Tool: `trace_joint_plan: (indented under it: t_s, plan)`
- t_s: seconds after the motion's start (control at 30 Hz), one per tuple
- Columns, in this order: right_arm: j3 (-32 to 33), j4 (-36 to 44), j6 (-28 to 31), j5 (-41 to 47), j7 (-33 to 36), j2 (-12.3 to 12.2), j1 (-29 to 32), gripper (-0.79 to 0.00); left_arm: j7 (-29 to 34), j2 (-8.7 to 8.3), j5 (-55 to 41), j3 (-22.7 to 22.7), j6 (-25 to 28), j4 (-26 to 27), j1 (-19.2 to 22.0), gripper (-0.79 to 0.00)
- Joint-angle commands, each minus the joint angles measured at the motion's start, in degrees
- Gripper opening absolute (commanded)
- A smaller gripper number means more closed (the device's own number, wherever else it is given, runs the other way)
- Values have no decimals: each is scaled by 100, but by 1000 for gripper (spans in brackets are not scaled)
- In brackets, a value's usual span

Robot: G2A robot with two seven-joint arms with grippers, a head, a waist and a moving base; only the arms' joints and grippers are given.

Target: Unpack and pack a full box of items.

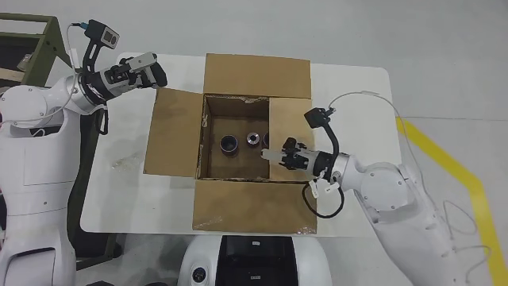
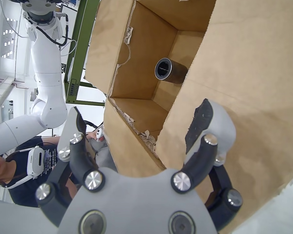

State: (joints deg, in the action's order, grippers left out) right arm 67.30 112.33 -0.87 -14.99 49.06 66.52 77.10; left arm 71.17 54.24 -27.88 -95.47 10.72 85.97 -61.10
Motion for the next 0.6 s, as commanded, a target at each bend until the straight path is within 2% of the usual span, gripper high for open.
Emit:
trace_joint_plan:
  t_s: [0.0,0.3,0.57]
  plan:
    - [2,0,2,12,-16,-4,0,0,0,0,0,0,0,0,0,0]
    - [312,207,27,93,-169,-60,130,0,0,0,0,0,0,0,0,0]
    - [1113,344,73,353,-508,-149,545,0,0,0,0,0,0,0,0,0]
